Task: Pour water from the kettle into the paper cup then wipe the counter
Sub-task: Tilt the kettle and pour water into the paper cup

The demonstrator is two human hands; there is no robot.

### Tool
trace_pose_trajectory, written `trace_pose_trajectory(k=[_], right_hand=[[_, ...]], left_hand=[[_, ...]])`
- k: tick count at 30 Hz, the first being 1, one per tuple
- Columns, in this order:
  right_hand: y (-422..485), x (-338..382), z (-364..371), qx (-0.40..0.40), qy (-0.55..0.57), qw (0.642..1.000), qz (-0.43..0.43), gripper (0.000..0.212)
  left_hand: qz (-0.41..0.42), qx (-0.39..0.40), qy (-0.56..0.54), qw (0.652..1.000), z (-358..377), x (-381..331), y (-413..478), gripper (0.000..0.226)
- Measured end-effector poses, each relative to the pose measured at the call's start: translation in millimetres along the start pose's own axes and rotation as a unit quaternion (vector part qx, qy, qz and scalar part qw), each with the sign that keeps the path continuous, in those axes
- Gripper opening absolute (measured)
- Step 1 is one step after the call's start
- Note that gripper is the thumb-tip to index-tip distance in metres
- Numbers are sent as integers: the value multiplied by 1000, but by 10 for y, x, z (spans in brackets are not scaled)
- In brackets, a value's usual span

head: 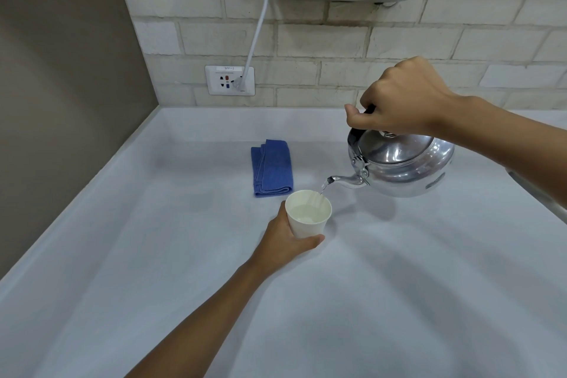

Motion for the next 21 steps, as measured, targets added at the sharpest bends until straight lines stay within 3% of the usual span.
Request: trace_pose_trajectory(k=[21], right_hand=[[12,52,-21,9,-2,1000,-4,50]], left_hand=[[0,-3,3,1000,-2,1,-1,81]])
Point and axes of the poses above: each hand's wrist, its own y-axis towards the middle knuckle, its own z-axis out of the palm, x = y × z, the point moved 3 cm from there along y, towards the middle knuckle, and after that the axes turned 5 degrees about z, right-handed, at the moved point
